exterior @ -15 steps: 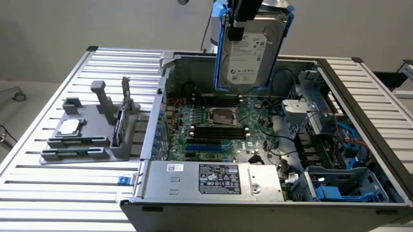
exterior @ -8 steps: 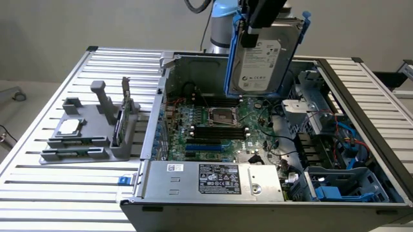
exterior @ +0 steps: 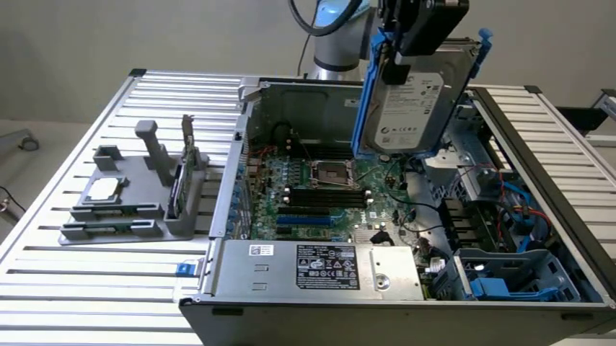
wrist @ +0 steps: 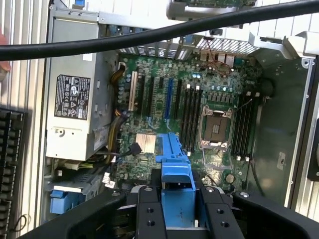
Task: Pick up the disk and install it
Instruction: 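Pick up the disk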
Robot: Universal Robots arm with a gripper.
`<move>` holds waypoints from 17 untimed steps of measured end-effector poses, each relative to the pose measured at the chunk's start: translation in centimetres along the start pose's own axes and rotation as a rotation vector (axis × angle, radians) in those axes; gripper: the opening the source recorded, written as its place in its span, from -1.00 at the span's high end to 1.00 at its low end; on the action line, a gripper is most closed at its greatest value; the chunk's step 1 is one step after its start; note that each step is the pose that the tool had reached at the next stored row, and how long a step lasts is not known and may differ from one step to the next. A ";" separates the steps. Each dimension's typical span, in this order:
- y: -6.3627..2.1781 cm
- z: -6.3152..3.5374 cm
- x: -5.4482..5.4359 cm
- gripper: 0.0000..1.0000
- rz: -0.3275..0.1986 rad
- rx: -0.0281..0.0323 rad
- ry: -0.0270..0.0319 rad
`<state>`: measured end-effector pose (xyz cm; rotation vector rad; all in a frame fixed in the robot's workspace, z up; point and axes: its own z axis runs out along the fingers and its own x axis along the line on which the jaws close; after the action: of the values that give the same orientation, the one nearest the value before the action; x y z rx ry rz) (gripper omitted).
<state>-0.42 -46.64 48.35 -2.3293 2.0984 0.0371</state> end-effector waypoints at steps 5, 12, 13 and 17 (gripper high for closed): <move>-0.88 0.04 1.7 0.35 0.000 0.0000 0.0000; -2.01 0.11 4.3 0.35 0.000 0.0000 0.0000; -2.14 0.11 4.7 0.35 0.000 0.0000 0.0000; -2.51 0.16 6.3 0.35 0.000 0.0000 -0.0001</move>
<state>2.73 -52.64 48.02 -2.3293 2.0983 0.0372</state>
